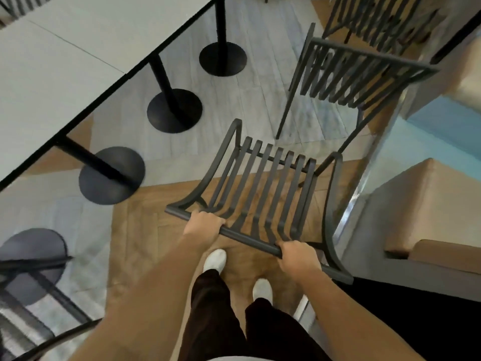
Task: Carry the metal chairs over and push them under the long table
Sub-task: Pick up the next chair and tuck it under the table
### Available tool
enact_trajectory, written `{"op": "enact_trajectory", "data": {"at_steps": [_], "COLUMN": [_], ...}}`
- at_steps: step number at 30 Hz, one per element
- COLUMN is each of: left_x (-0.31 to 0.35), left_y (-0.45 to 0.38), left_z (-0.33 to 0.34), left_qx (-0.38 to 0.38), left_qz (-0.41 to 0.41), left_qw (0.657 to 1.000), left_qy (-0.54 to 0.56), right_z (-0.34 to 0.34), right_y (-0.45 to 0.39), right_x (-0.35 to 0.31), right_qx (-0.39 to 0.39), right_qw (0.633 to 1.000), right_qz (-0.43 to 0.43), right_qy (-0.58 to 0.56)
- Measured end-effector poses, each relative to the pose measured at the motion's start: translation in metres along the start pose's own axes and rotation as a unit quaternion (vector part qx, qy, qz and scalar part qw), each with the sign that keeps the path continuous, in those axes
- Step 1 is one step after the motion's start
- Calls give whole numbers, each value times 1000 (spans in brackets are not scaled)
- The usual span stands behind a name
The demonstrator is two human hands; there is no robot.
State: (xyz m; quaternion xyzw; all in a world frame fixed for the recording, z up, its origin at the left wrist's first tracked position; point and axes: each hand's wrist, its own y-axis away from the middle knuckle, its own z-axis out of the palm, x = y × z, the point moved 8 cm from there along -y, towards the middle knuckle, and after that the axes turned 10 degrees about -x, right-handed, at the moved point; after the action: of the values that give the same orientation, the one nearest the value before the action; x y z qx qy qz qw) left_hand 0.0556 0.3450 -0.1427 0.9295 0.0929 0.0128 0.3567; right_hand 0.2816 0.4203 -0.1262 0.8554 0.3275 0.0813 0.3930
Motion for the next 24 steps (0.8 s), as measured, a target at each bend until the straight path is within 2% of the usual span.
{"op": "enact_trajectory", "data": {"at_steps": [7, 18, 24], "left_x": [19, 23, 12], "left_y": [50, 118, 153], "left_z": [42, 97, 126], "left_qx": [-36, -56, -57], "left_qz": [-93, -178, -225], "left_qw": [992, 965, 941], "left_qy": [76, 182, 245], "right_z": [14, 25, 24], "right_y": [12, 18, 12], "right_x": [-2, -41, -76], "right_qx": [-40, -35, -34], "right_qw": [994, 981, 963], "right_qz": [-62, -90, -137], "right_qy": [79, 169, 230]}}
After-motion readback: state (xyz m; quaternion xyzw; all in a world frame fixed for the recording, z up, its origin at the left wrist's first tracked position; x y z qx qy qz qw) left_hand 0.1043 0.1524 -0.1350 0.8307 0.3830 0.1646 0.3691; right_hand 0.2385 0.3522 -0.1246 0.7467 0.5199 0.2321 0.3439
